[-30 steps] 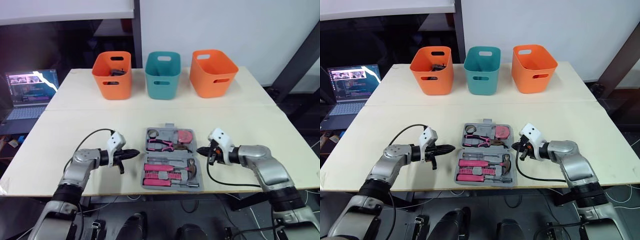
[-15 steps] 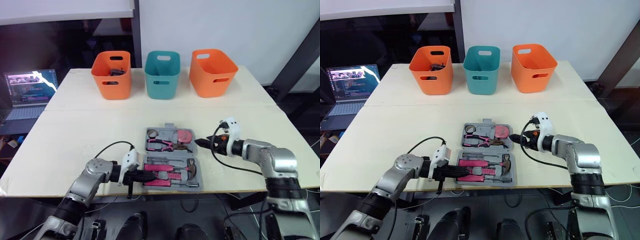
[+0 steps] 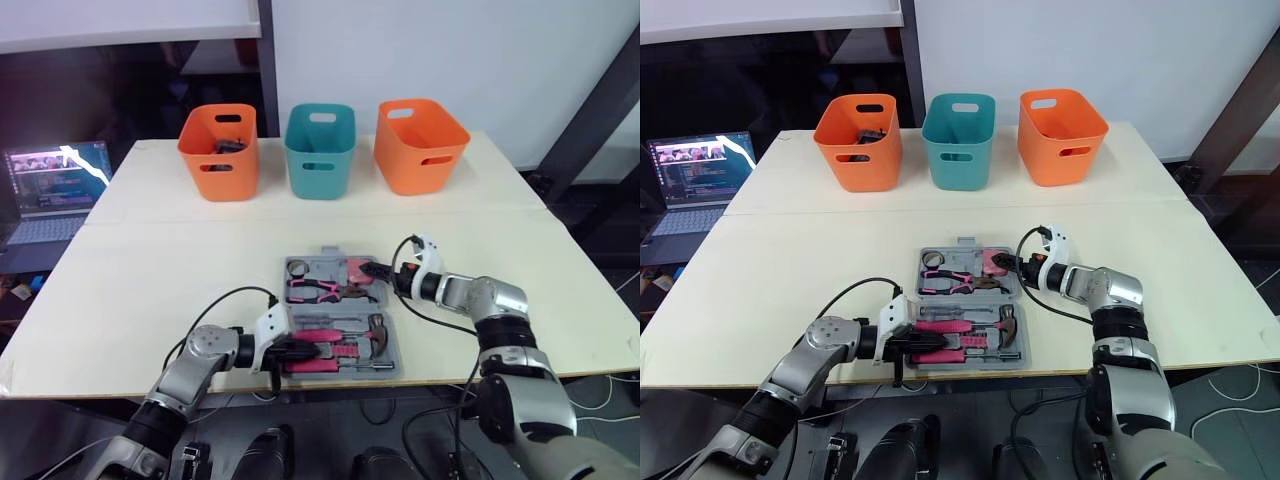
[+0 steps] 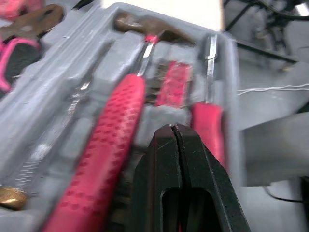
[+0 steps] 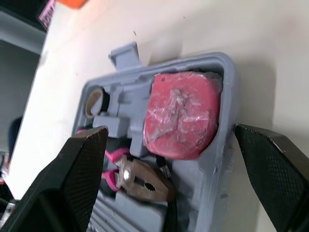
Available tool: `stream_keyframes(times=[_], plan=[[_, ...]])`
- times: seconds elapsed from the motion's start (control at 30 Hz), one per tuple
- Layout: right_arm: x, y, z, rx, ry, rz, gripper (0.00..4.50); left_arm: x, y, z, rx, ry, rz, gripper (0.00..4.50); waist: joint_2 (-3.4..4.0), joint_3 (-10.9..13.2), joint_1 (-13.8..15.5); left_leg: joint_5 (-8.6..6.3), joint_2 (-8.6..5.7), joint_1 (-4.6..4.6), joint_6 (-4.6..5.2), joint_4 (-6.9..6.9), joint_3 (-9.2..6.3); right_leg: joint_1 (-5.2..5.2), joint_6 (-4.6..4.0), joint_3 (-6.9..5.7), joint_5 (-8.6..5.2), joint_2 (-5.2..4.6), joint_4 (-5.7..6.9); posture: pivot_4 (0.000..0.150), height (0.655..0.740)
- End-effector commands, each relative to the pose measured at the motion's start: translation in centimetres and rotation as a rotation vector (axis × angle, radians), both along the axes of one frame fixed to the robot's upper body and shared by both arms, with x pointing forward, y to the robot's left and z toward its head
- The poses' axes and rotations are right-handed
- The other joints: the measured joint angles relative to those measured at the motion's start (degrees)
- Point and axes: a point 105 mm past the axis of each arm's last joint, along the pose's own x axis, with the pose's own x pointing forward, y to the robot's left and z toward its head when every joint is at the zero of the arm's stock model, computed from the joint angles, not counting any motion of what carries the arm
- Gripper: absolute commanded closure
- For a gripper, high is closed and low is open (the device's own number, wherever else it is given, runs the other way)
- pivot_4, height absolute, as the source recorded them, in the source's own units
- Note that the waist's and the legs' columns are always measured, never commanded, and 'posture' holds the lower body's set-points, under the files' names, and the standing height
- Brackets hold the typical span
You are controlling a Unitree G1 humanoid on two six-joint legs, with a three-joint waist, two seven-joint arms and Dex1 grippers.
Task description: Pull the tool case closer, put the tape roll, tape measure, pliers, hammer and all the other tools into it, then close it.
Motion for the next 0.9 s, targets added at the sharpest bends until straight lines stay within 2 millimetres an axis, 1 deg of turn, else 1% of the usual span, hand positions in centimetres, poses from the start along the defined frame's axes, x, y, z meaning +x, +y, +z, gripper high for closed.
stream_keyframes(times=[0.03, 0.07, 0.17, 0.23, 0.5, 0.53, 0.6, 0.63, 0.67, 0.7, 0.77, 0.83, 0.9], plan=[[0.6, 2.0, 2.0, 0.122, -0.096, 0.065, 0.09, -1.1, 0.3, -2.4, 0.068, 0.076, 0.011, 4.5, 0.0, 0.0, 0.0, 0.0, 0.01, 0.0, 0.0, 0.0, 0.02, 0.0, 0.0, 0.02, 0.0, 0.01, 0.01, 0.15, 0.74], [0.5, 1.9, 2.2, 0.148, -0.106, 0.071, 0.09, -1.2, 0.3, -2.5, 0.066, 0.081, 0.014, 4.5, 0.0, 0.0, 0.0, 0.0, 0.02, 0.0, 0.0, 0.0, 0.03, 0.0, 0.0, 0.03, 0.0, 0.01, 0.02, 0.15, 0.74], [0.3, 1.3, 1.5, 0.149, -0.106, 0.073, 0.09, -1.6, 0.3, -2.5, 0.064, 0.088, 0.018, 4.5, 0.01, 0.0, 0.0, 0.0, 0.02, 0.0, 0.0, -0.01, 0.07, 0.0, 0.0, 0.07, 0.0, 0.0, 0.02, 0.15, 0.74], [0.1, 1.2, 1.3, 0.15, -0.099, 0.088, 0.09, -1.8, 0.2, -2.6, 0.058, 0.098, 0.028, 4.5, 0.01, 0.0, 0.0, 0.0, 0.02, 0.0, 0.0, -0.03, 0.1, 0.01, 0.0, 0.1, 0.0, 0.0, 0.02, 0.15, 0.74], [-0.4, 1.8, 2.6, 0.179, -0.131, 0.166, 0.09, -2.0, 0.0, -2.3, 0.05, 0.105, 0.035, 4.5, 0.02, 0.0, 0.0, -0.01, 0.03, 0.0, -0.02, -0.06, 0.14, -0.03, 0.0, 0.18, 0.0, -0.03, 0.02, 0.15, 0.74], [-0.3, 1.5, 2.1, 0.133, -0.129, 0.16, 0.09, -2.0, 0.0, -2.3, 0.049, 0.104, 0.037, 4.5, 0.02, 0.0, 0.0, -0.02, 0.03, 0.0, -0.02, -0.07, 0.15, -0.04, 0.0, 0.19, 0.0, -0.03, 0.02, 0.15, 0.74], [-0.1, 0.3, 0.7, -0.028, -0.114, 0.128, 0.09, -1.7, 0.0, -1.9, 0.031, 0.097, 0.055, 4.5, 0.03, 0.0, 0.0, -0.02, 0.03, 0.0, -0.03, -0.08, 0.15, -0.05, -0.01, 0.2, 0.0, -0.04, 0.01, 0.15, 0.74], [0.0, -0.1, 0.3, -0.08, -0.109, 0.117, 0.09, -1.6, 0.0, -1.7, 0.022, 0.096, 0.063, 4.5, 0.03, 0.0, 0.1, -0.02, 0.03, 0.0, -0.03, -0.08, 0.15, -0.08, -0.01, 0.2, 0.0, -0.05, 0.01, 0.15, 0.74], [0.0, -0.8, 0.2, -0.168, -0.132, 0.12, 0.09, -1.2, 0.1, -1.0, -0.006, 0.09, 0.082, 4.5, 0.03, 0.0, 0.2, -0.03, 0.03, 0.0, -0.04, -0.08, 0.15, -0.13, -0.01, 0.2, 0.0, -0.06, 0.0, 0.15, 0.74], [-0.1, -1.2, 0.6, -0.211, -0.163, 0.13, 0.09, -0.8, 0.4, -0.1, -0.038, 0.081, 0.103, 4.5, 0.05, 0.0, 0.3, -0.03, 0.03, -0.01, -0.04, -0.08, 0.15, -0.18, -0.01, 0.2, 0.0, -0.08, 0.0, 0.15, 0.74], [-0.5, -1.5, 2.1, -0.234, -0.224, 0.15, 0.09, 0.1, 1.1, 1.7, -0.099, 0.057, 0.14, 4.5, 0.07, 0.0, 0.6, -0.03, 0.01, -0.07, -0.04, -0.07, 0.14, -0.29, -0.01, 0.2, 0.0, -0.12, -0.01, 0.15, 0.74], [-1.2, -2.0, 3.8, -0.264, -0.297, 0.173, 0.09, 1.0, 2.3, 3.4, -0.155, 0.029, 0.174, 4.5, 0.09, 0.1, 0.6, -0.03, 0.0, -0.2, -0.04, -0.04, 0.12, -0.37, -0.01, 0.2, 0.0, -0.13, -0.01, 0.15, 0.74], [-2.0, -2.5, 4.8, -0.331, -0.351, 0.203, 0.09, 1.8, 3.9, 4.6, -0.172, 0.005, 0.208, 4.5, 0.1, 0.1, 0.6, -0.03, 0.01, -0.29, -0.04, -0.03, 0.12, -0.42, -0.01, 0.19, 0.0, -0.13, -0.01, 0.15, 0.74]])
